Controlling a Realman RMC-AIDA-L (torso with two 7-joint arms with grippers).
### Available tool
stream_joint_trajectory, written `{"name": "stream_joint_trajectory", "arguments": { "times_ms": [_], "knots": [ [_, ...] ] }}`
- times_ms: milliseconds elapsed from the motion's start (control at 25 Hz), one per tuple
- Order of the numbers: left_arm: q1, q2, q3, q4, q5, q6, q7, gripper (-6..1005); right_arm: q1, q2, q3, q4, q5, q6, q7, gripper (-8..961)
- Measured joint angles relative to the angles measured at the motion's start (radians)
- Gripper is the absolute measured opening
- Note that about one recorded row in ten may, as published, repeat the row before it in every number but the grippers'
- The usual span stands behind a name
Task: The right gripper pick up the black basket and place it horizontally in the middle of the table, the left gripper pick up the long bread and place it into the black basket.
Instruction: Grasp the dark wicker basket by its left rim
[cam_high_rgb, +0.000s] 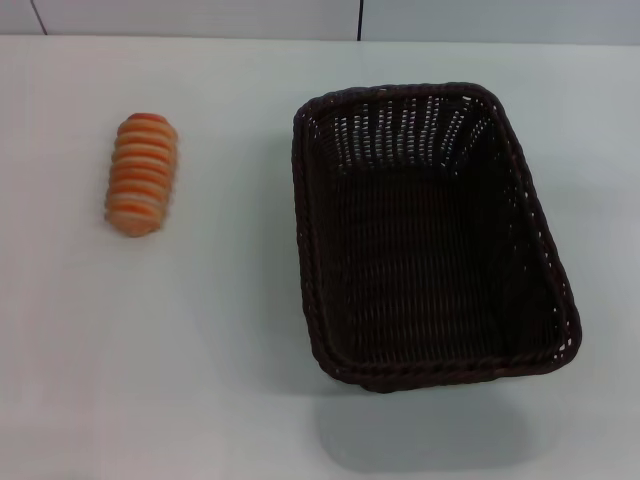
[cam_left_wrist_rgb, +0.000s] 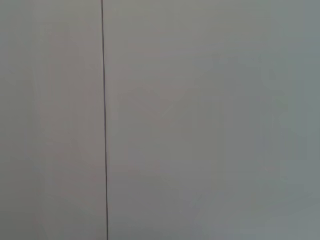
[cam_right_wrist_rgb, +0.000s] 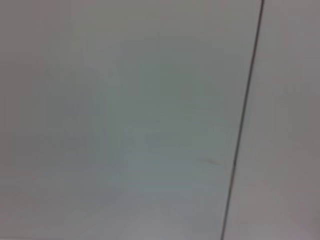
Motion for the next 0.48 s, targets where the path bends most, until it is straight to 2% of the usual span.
{"name": "stream_joint_trajectory", "arguments": {
  "times_ms": [200,480],
  "knots": [
    [0.001,-0.001,-0.004,-0.001,0.000,0.000,0.003,819,0.114,-0.001,0.084,-0.002,-0.063,0.179,0.000,817],
    [-0.008,-0.001,-0.007,0.004,0.001,-0.001,0.003,820,0.348,-0.001,0.099,-0.010,-0.210,0.456,0.001,817]
  ]
}}
